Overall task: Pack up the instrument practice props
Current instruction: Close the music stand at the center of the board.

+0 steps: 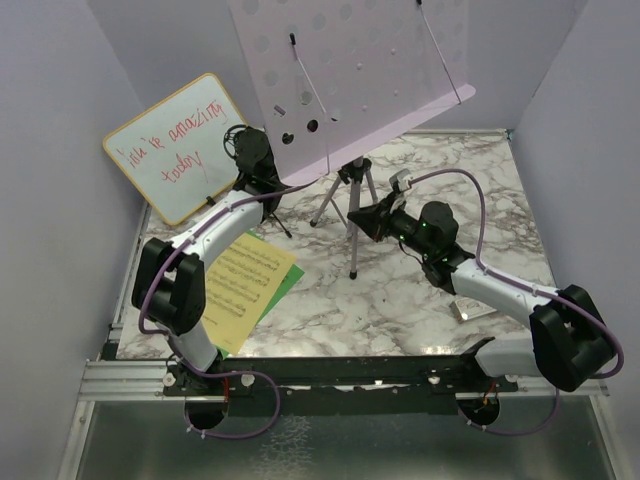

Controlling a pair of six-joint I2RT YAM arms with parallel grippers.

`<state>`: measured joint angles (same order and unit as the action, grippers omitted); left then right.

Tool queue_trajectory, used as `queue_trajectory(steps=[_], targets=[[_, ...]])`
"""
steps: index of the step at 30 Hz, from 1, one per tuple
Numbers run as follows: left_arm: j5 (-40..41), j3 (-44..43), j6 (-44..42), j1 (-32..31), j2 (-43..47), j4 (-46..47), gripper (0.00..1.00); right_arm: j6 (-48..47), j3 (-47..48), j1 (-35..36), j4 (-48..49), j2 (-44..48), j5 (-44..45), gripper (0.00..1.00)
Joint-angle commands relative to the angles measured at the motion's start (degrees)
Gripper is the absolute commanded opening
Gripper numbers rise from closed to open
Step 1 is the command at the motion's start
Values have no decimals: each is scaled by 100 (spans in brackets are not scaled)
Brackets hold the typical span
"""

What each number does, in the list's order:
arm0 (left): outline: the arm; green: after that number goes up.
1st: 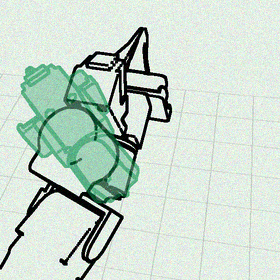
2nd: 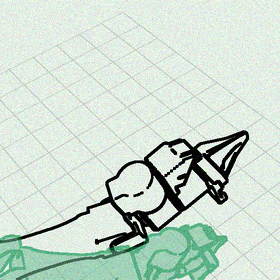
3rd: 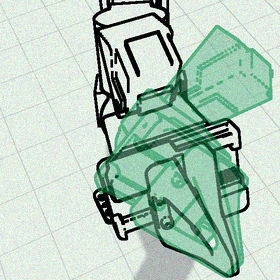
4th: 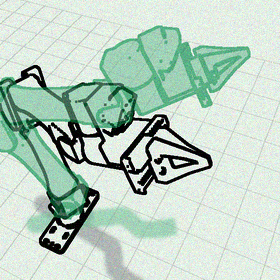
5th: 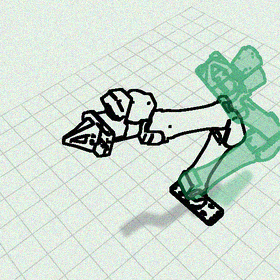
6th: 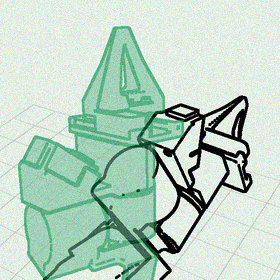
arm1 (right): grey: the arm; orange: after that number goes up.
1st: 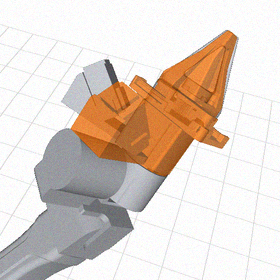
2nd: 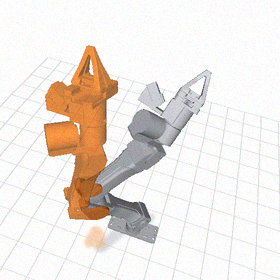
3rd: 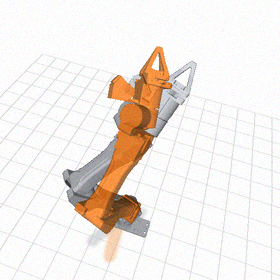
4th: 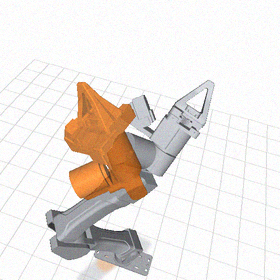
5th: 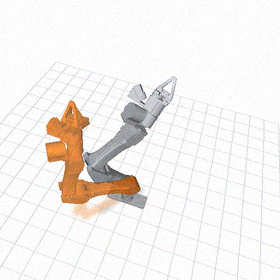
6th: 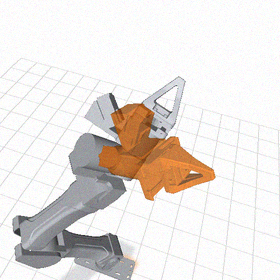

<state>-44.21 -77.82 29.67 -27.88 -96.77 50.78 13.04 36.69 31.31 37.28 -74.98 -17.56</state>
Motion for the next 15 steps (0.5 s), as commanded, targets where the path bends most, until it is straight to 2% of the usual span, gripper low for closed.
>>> queue_trajectory(steps=[1, 9, 15], targets=[[176, 57, 329, -229, 386, -95, 0, -203, 574, -11, 533, 172, 555, 1], [608, 394, 365, -487, 583, -97, 0, -287, 600, -11, 916, 98, 653, 1], [929, 614, 422, -621, 761, -95, 0, -252, 375, -18, 1544, 53, 765, 1]])
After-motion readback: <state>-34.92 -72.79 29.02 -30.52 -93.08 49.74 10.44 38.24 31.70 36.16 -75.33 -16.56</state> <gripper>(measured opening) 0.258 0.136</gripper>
